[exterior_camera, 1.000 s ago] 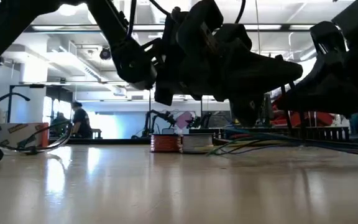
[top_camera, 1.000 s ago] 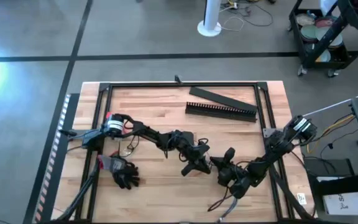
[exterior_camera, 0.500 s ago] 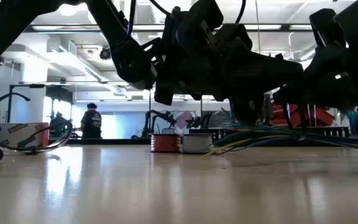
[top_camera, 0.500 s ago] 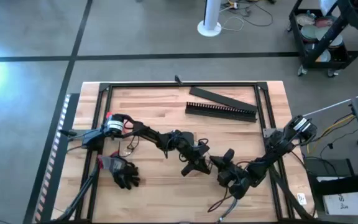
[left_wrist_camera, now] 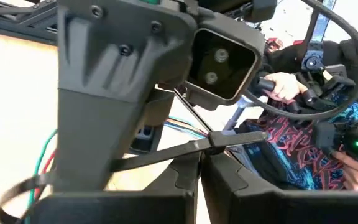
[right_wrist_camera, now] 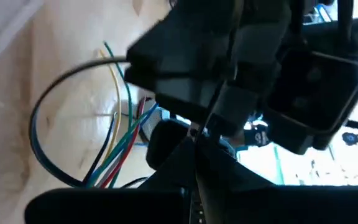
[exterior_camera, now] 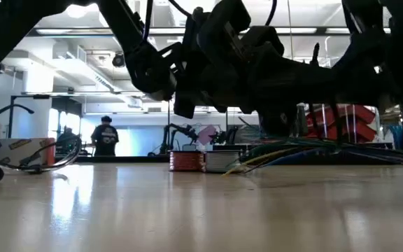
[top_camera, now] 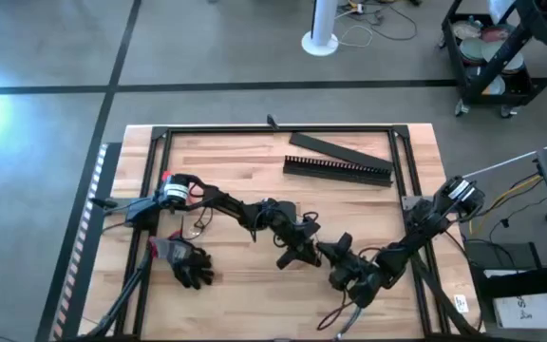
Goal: Ziptie cables
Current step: Wrap the black zip tie on the cables
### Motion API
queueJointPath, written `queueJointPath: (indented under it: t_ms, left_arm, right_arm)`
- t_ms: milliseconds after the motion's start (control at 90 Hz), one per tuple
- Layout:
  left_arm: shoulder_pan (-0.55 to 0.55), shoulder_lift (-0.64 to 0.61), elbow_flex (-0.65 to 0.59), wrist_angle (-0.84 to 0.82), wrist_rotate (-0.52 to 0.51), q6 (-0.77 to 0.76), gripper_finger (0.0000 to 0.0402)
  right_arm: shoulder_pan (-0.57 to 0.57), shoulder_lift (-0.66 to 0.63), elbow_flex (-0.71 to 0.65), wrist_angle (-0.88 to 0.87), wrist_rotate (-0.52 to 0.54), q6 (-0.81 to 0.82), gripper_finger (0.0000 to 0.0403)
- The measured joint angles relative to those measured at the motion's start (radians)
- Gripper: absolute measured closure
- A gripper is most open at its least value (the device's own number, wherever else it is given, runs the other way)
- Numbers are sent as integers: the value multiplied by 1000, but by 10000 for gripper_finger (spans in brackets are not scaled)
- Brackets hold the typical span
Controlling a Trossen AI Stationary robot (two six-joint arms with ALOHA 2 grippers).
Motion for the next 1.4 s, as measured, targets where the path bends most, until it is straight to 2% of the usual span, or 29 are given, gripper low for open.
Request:
queueJointPath:
  t_ms: [378, 567, 678, 811, 922, 1056, 1200, 1400]
  left_arm:
    - [-2, 0, 1, 0, 7, -8, 402]
    - [-4, 0, 0, -4, -3, 1, 402]
    - [-4, 0, 0, -24, -2, 11, 402]
    - [-10, 0, 0, -80, -17, 49, 402]
    - [-15, 0, 0, -106, -62, 76, 402]
    - [-17, 0, 0, -97, -74, 80, 401]
    - [-18, 0, 0, -96, -90, 106, 402]
    - [-20, 0, 0, -87, -123, 109, 402]
  right_arm:
    - [49, 0, 54, -2, 8, -73, 403]
    - [72, 0, 57, -1, -14, -1, 401]
    - [72, -1, 57, -9, -52, 104, 376]
    - [71, -9, 57, -45, -94, 256, 314]
    - [73, -44, 57, -203, -134, 464, 255]
    - [73, -130, 32, -403, -287, 734, 200]
    - [72, -276, -93, -425, -295, 928, 172]
    - [16, -506, -307, -424, -289, 1242, 165]
